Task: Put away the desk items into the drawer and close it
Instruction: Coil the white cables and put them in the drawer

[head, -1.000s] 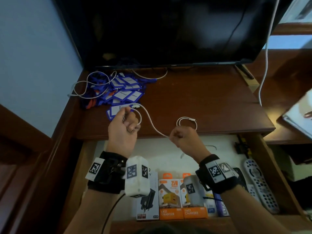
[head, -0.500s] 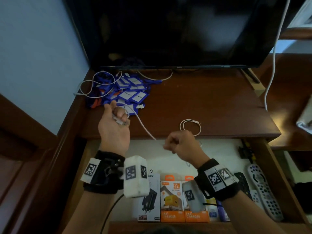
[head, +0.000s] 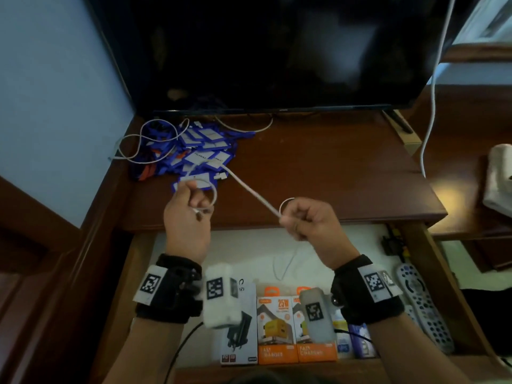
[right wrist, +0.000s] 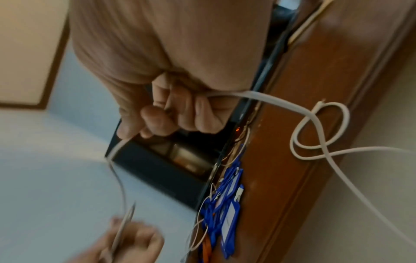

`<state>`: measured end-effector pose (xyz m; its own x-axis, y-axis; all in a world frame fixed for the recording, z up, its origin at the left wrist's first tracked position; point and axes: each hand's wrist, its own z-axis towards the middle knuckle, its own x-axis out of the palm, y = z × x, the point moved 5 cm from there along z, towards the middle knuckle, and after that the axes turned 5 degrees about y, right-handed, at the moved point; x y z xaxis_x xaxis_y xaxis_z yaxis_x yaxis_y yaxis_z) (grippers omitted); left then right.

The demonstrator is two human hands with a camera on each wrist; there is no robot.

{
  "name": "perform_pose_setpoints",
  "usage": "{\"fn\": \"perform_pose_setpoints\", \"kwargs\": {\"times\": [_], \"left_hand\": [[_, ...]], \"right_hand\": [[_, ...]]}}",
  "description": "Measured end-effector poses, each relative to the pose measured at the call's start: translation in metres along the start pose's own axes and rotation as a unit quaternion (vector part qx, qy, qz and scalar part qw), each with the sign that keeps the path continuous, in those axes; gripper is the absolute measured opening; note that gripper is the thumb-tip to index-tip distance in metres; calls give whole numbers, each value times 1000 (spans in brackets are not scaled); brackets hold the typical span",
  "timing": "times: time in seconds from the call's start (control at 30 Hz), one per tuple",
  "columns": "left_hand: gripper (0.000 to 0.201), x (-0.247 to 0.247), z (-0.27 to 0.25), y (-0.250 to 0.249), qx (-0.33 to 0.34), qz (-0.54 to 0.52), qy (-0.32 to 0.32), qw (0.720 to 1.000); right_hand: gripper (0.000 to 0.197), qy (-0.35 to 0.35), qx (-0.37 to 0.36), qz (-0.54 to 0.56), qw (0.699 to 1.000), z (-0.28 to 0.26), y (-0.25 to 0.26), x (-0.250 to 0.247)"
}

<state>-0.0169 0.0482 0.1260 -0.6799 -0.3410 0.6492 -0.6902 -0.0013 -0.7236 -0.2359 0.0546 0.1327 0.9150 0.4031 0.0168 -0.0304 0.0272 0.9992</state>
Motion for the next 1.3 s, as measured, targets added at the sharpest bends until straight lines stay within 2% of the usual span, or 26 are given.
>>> {"fn": "perform_pose_setpoints", "kwargs": {"times": [0.07, 0.13, 0.23, 0.3, 0.37, 0.43, 0.53, 0.6, 0.7, 0.8, 0.97, 1.13, 1.23, 1.3], "left_hand": [[33, -7, 5, -11, -1, -56, 10, 998], [34, -6, 7, -19, 2, -83, 27, 996], [34, 6, 2, -21, 6, -61, 36, 997], [32, 14, -3, -18, 12, -15, 27, 999], [32, 21, -7, -20, 43, 73, 21, 996], [30, 25, -9, -24, 79, 190, 18, 978], [23, 26, -10, -22, 98, 282, 23, 954], [24, 22, -9, -17, 104, 355, 29, 929], [27, 12, -7, -3, 96, 443, 52, 890], [26, 8, -8, 10, 69, 457, 96, 881], [32, 14, -12, 24, 24, 454, 169, 874], [39, 24, -19, 32, -31, 426, 243, 871], [42, 26, -22, 37, -58, 414, 259, 871], [44, 25, -23, 40, -79, 386, 261, 881]], "right_hand": [[19, -75, -6, 9, 997, -3, -4, -22], [20, -135, -5, -29, 990, -5, -9, -37], [21, -220, 23, -117, 968, -6, -19, -46], [19, -228, 43, -195, 953, -3, -24, -41], [14, -157, 68, -271, 947, 3, -28, -25], [12, -36, 95, -299, 949, 7, -32, -6], [27, 102, 102, -287, 947, 8, -30, 16], [26, 142, 80, -261, 951, 8, -23, 25], [23, 163, 53, -218, 961, 7, -9, 31], [27, 169, 34, -181, 968, 7, 4, 30], [31, 125, -12, -119, 985, 7, 22, 15], [31, 8, -45, -95, 994, 10, 33, -11], [31, -49, -40, -111, 992, 12, 30, -21], [32, -80, -42, -125, 988, 12, 28, -25]]}}
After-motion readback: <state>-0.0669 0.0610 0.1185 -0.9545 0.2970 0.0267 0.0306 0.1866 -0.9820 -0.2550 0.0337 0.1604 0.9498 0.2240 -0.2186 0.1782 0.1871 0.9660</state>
